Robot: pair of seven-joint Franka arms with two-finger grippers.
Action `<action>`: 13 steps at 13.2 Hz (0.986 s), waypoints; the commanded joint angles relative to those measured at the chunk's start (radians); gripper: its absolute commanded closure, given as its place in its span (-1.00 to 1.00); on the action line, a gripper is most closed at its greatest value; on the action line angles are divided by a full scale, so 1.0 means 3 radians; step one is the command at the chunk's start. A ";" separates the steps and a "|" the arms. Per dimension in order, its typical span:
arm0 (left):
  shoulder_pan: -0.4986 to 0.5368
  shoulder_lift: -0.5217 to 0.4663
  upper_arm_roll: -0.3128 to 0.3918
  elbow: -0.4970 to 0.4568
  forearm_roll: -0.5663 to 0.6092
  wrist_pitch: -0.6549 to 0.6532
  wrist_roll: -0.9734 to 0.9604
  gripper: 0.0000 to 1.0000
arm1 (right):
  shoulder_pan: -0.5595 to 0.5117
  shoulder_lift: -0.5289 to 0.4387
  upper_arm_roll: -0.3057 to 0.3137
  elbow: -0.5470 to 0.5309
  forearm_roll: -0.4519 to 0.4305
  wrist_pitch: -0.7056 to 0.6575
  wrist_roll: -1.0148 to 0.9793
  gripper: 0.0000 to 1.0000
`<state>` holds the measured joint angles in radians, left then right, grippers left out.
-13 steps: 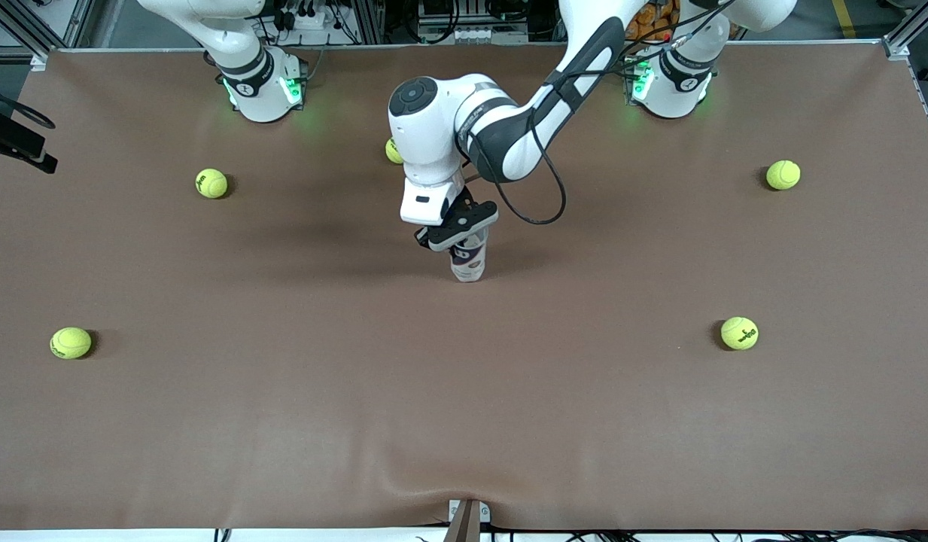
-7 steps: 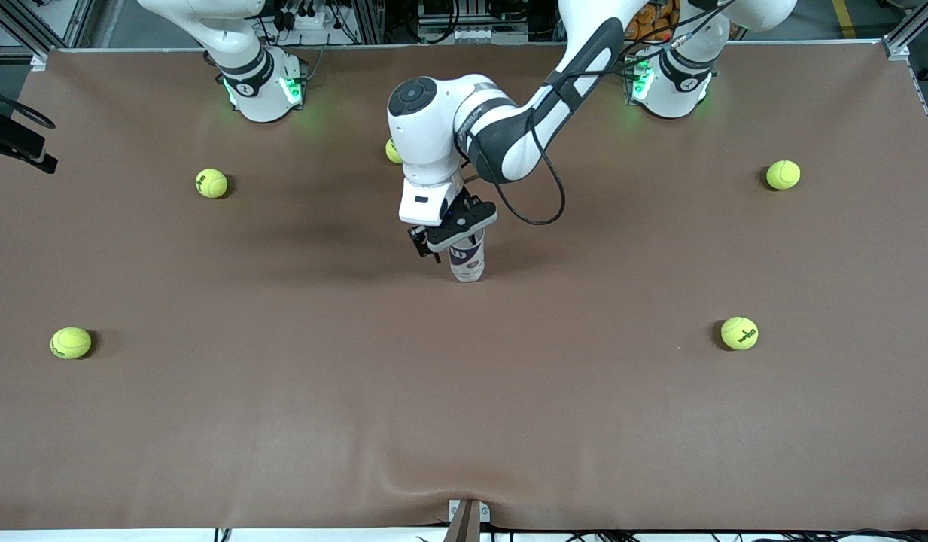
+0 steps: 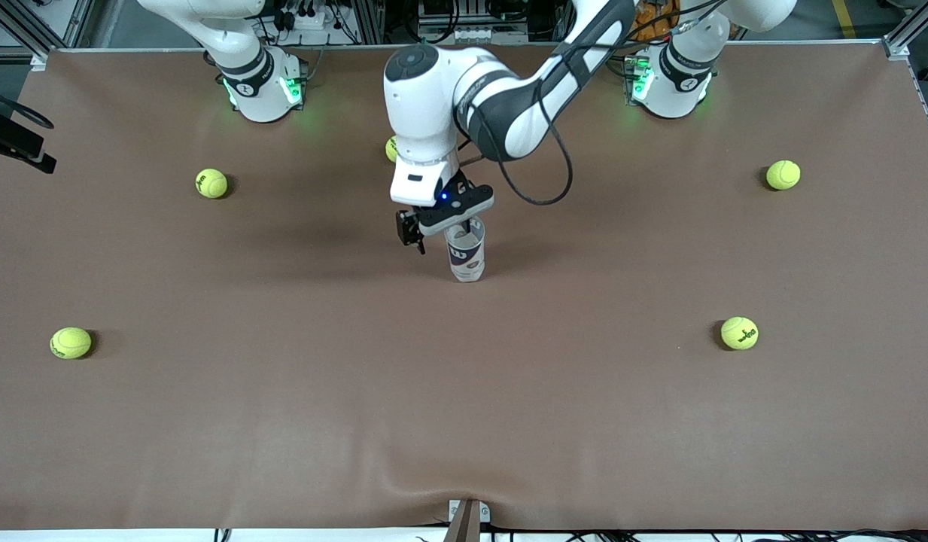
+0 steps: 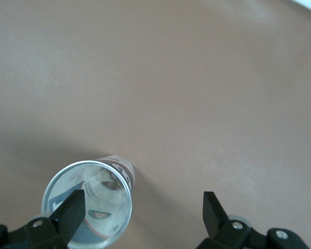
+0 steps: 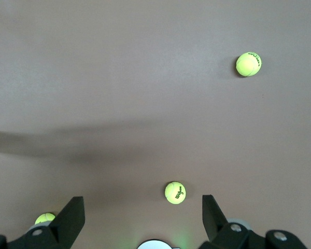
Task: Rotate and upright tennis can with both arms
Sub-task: 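Open the left gripper to release the can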
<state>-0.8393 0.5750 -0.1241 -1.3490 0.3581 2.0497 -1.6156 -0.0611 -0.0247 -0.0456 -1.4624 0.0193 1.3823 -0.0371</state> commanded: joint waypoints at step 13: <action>0.1227 -0.0403 0.0040 -0.0029 -0.0411 -0.0236 0.1708 -1.00 | -0.0032 -0.0051 0.0024 -0.0029 -0.0018 0.0004 -0.0009 -1.00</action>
<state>-0.5100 0.4744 -0.1066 -1.3464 0.2507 1.9892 -1.1657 -0.0612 -0.0247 -0.0457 -1.4621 0.0193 1.3823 -0.0371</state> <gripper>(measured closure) 0.000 0.000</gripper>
